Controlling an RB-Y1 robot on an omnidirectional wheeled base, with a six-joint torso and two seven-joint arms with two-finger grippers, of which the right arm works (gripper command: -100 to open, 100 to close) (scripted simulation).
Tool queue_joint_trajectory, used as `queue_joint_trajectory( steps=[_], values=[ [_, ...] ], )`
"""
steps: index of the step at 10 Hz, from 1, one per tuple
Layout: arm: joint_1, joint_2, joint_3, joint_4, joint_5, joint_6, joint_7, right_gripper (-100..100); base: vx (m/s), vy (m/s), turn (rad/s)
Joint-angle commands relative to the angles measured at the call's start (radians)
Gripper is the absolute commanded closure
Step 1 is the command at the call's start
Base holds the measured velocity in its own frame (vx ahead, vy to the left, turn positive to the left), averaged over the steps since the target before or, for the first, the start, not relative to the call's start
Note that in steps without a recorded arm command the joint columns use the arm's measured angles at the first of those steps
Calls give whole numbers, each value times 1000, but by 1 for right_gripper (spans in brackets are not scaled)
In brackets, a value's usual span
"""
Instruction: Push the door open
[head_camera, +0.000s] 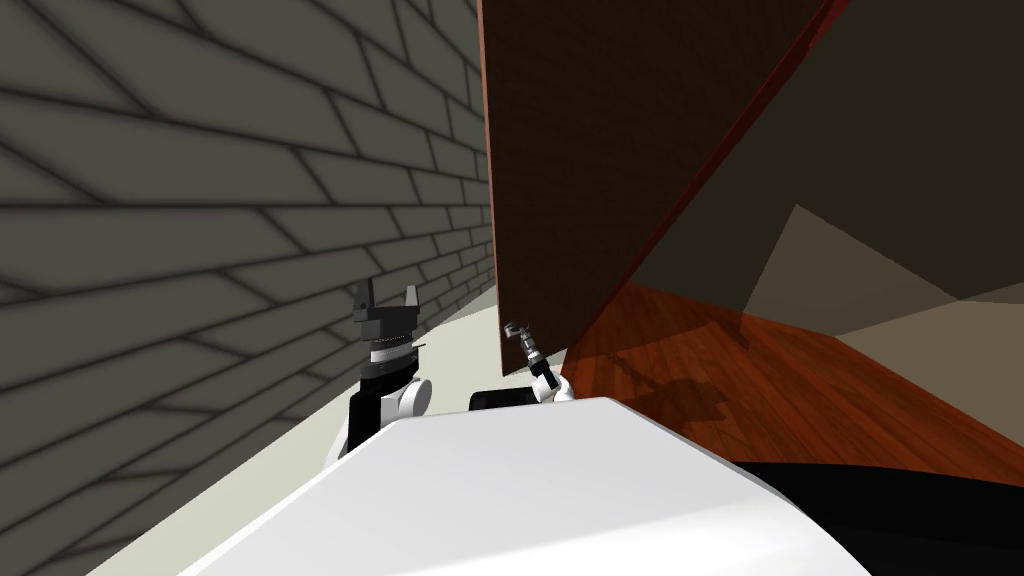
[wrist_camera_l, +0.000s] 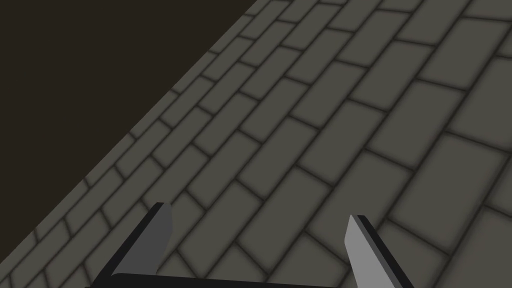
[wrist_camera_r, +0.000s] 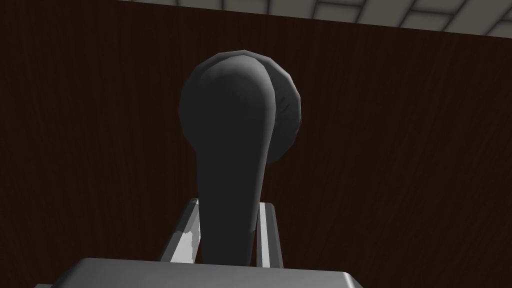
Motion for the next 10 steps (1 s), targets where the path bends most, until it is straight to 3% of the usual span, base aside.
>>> queue_joint_trajectory(
  steps=[1,6,10],
  values=[
    [-3,-5,-18,4,-5,-1,5,100,74,77,-43],
    [-10,-7,-70,17,-19,-4,20,100,141,122,-53],
    [-16,2,-117,28,-32,-6,33,100,133,127,-56]
  ],
)
